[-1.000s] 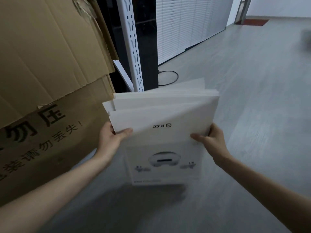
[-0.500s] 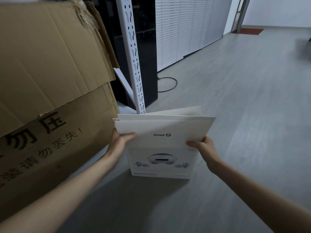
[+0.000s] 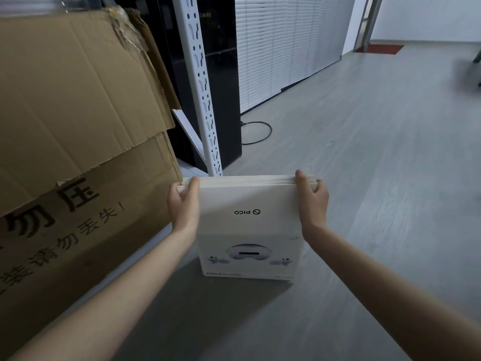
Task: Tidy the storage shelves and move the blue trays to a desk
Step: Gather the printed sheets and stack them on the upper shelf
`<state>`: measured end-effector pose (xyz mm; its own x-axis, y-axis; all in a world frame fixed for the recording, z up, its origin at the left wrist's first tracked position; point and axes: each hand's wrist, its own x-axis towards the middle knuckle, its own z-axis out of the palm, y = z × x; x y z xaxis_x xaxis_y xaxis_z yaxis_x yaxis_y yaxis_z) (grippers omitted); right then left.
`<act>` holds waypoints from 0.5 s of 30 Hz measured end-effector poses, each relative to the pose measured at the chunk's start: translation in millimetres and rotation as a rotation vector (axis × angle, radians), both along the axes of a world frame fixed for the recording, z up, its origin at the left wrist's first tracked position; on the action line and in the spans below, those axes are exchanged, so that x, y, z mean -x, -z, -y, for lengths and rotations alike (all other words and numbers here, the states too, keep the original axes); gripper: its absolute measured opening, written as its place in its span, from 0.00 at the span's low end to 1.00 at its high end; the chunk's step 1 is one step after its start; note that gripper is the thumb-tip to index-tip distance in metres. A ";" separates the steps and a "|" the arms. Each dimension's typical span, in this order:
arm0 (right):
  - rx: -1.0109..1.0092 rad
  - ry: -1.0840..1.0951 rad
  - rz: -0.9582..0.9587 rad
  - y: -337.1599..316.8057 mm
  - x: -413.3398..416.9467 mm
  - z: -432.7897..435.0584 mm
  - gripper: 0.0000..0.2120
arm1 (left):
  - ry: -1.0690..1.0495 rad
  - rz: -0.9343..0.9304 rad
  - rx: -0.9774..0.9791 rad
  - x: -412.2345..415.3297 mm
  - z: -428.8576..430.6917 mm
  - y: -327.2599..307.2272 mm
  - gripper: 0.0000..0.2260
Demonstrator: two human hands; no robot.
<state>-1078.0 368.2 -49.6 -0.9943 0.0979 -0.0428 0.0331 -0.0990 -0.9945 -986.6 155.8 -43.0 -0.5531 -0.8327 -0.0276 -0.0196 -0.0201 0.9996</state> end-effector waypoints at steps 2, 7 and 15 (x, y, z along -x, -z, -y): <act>-0.010 0.029 -0.020 3.6 -1.8 2.5 0.13 | 0.023 0.016 0.169 -3.7 0.0 -0.6 0.16; -0.030 0.080 -0.035 0.5 -2.7 3.4 0.16 | 0.310 0.312 1.118 -13.9 28.2 -5.8 0.36; -0.068 0.064 -0.040 3.7 -6.8 -1.5 0.16 | 0.781 0.750 1.524 18.0 -2.1 -49.5 0.29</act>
<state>-1071.2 369.7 -53.2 -0.9867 0.1622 0.0056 -0.0109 -0.0317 -0.9994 -1004.6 158.0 6.5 -0.9994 0.0304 0.0140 0.0293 0.9969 -0.0734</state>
